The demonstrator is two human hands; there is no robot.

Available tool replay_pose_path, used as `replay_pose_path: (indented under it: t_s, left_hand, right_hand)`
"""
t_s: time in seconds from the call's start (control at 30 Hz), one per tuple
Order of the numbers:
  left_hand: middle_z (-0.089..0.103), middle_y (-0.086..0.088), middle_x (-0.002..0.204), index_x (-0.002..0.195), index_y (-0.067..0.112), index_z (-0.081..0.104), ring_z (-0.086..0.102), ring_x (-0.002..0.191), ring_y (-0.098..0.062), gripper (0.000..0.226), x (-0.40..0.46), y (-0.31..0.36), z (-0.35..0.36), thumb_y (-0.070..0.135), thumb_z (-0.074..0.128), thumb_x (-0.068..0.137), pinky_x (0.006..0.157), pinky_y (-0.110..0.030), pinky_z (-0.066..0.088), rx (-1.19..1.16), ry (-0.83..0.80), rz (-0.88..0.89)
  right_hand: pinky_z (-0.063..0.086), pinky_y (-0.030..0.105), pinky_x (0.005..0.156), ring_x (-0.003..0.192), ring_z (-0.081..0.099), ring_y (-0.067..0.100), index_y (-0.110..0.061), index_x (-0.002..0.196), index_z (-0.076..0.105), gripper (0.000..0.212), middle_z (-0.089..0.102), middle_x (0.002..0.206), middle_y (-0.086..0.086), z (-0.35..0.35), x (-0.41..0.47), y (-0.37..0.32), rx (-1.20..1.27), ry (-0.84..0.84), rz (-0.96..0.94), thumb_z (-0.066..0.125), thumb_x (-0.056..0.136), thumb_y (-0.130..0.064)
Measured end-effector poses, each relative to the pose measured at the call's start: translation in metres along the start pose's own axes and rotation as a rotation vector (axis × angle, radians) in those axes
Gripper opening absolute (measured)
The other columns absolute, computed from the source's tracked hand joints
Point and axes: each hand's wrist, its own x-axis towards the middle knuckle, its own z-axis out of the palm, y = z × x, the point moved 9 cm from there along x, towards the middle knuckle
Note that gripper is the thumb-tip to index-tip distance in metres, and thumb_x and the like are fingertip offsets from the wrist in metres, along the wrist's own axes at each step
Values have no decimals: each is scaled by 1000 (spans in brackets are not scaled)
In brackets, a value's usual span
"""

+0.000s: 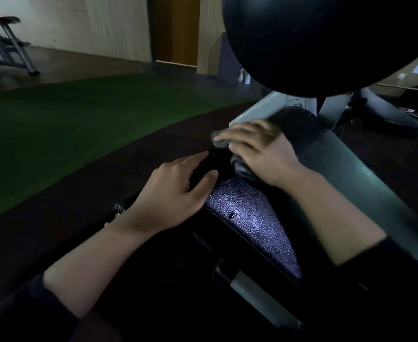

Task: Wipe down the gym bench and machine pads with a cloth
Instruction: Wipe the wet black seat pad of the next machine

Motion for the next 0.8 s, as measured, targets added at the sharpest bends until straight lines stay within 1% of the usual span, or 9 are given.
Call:
replay_pose_path:
  t_s: [0.1,0.17,0.23,0.33,0.43,0.53,0.63,0.73,0.8]
  left_hand:
    - [68,6,116,128,17,61,63,106,-6,66,-3,-3,-2,59,46,80,90,-34,51,-124,4,47]
    - [66,7,120,128,15,61,59,110,3,62,-9,-7,-4,56,51,83,92,-18,47,-164,29,95]
    - [67,8,118,128,15,62,60,109,3,57,-19,-16,-7,52,55,85,89,-12,44,-247,74,111]
    - [68,8,115,129,15,59,63,108,-5,54,-31,-29,-7,49,56,87,89,-18,45,-368,95,109]
    - [65,6,122,131,12,56,60,116,-11,51,-33,-33,-3,44,51,91,96,-27,46,-448,88,131]
    - [67,3,120,131,11,55,62,115,-14,49,-32,-36,0,42,45,95,96,-35,49,-542,95,116]
    - [67,3,119,132,11,54,62,114,-13,49,-32,-38,4,42,42,96,94,-34,50,-592,91,113]
    - [66,4,121,132,9,54,60,116,-10,49,-31,-38,4,40,42,97,94,-25,47,-621,86,128]
    - [64,3,123,131,8,53,58,119,-11,48,-30,-37,5,39,42,97,97,-27,46,-618,77,149]
  right_hand:
    - [33,34,104,123,49,19,-31,129,59,41,55,136,-6,-11,-42,-25,7,26,-108,35,95,-32]
    - [26,31,110,129,44,16,-30,134,54,42,49,141,-6,-20,-71,-18,56,25,-143,39,94,-28]
    - [27,29,108,127,45,20,-35,132,53,42,50,139,-7,-28,-89,9,93,51,-55,42,91,-29]
    - [26,21,102,119,46,21,-45,127,53,43,50,131,-15,-36,-94,38,68,151,150,41,88,-30]
    - [24,12,102,116,45,16,-34,124,60,43,53,128,-16,-33,-78,4,71,204,157,41,87,-26]
    - [29,22,106,121,44,14,-31,128,60,45,55,133,-12,-27,-53,-43,57,195,98,41,88,-25]
    - [35,36,106,128,41,10,-40,128,58,43,56,132,-19,-15,-40,-54,46,99,135,39,90,-35]
    - [42,41,99,120,51,11,-41,121,64,42,63,124,-19,-15,-34,-62,51,121,127,36,90,-44]
    - [46,40,92,110,58,14,-35,117,68,39,67,118,-15,-15,-32,-81,33,159,59,38,93,-39]
